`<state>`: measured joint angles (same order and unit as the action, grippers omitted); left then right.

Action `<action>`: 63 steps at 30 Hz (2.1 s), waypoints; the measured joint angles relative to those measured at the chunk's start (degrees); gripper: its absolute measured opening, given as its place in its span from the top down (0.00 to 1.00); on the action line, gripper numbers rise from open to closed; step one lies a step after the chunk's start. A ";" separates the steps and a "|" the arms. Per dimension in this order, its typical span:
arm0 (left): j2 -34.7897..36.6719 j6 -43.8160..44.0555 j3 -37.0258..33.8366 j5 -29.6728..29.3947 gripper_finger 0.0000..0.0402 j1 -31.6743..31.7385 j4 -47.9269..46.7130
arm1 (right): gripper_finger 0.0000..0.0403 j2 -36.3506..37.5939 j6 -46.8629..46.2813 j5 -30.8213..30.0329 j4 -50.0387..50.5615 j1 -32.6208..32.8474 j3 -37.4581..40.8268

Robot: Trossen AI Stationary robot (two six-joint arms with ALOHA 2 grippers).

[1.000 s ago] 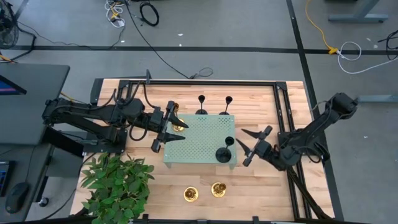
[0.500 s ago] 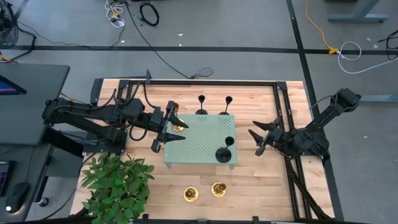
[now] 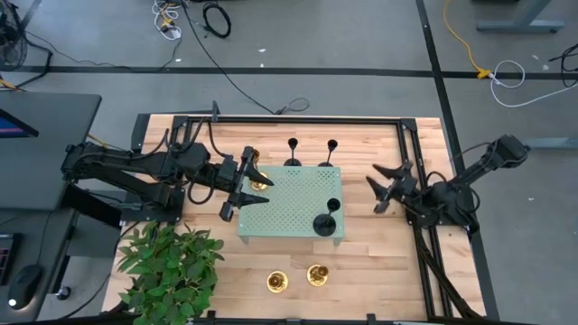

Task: Pick & Place candle stick holders
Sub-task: Put the top right black candle holder on the shelf

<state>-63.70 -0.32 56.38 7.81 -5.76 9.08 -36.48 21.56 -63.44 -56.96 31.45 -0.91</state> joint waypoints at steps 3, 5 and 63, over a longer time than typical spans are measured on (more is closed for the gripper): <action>0.00 -0.02 0.00 0.00 0.52 0.00 0.00 | 0.50 1.54 0.63 1.43 0.47 -2.11 0.00; 0.00 -0.02 0.00 -0.02 0.52 0.00 0.00 | 0.50 2.60 0.59 8.98 1.43 -3.39 0.00; -0.02 -1.57 0.00 -0.07 0.52 0.07 -0.30 | 0.50 -31.03 -32.06 98.46 2.53 -77.54 -9.06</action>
<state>-63.72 -1.89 56.38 7.75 -5.69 8.78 -67.52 -10.50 35.02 -54.43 -46.09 -9.97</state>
